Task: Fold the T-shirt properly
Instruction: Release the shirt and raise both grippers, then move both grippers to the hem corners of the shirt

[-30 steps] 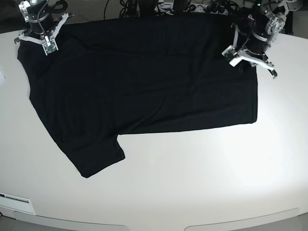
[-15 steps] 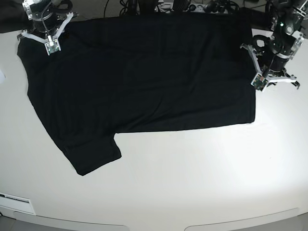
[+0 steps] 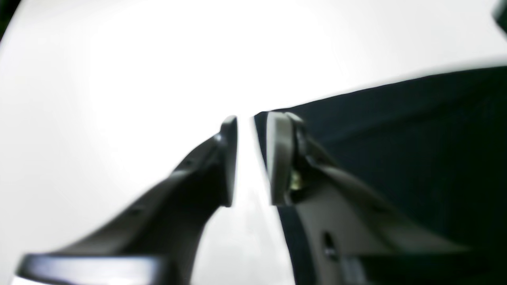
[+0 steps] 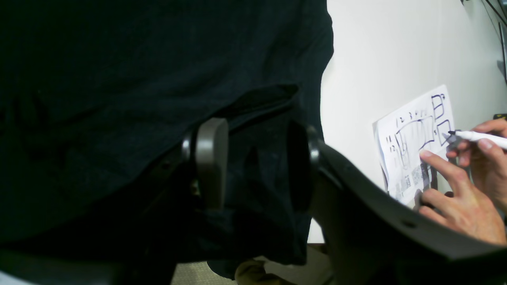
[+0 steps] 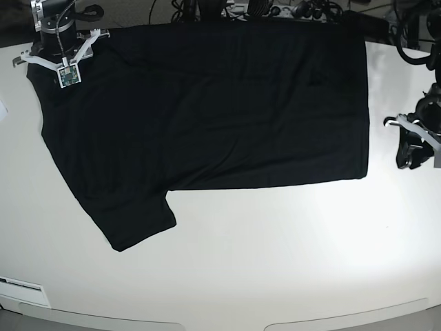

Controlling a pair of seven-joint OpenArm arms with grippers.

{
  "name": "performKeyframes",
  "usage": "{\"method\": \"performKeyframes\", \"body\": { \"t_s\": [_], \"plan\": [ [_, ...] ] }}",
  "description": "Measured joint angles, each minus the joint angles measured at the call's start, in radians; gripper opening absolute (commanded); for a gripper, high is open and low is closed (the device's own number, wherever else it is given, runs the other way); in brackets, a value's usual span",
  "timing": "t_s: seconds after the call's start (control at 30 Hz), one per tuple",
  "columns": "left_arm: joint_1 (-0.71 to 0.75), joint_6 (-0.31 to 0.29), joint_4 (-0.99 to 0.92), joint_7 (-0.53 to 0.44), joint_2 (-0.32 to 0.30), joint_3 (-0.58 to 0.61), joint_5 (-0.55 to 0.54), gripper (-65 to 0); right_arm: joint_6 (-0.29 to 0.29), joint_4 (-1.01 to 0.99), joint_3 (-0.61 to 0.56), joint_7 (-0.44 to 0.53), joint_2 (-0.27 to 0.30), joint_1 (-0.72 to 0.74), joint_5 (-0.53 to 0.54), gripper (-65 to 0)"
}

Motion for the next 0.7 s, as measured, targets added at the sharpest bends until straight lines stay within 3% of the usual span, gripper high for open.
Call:
{"method": "performKeyframes", "body": {
  "t_s": [0.23,0.43,0.7],
  "plan": [
    [-0.201,-0.110,-0.472,0.053,0.016,0.055,-0.168,-38.8,-0.002,0.000,0.000,0.000,0.000,0.001,0.000,-37.6],
    [-0.406,-0.279,-0.770,0.148,0.013,0.231,-0.317,-34.9,-0.014,0.000,0.000,0.008,-0.003,0.003,0.000,-37.6],
    [-0.545,-0.288,-0.835,0.165,0.008,0.409,-0.333,-34.9,-0.039,0.000,0.000,0.011,-0.004,0.002,-0.044,-37.6]
  ]
}}
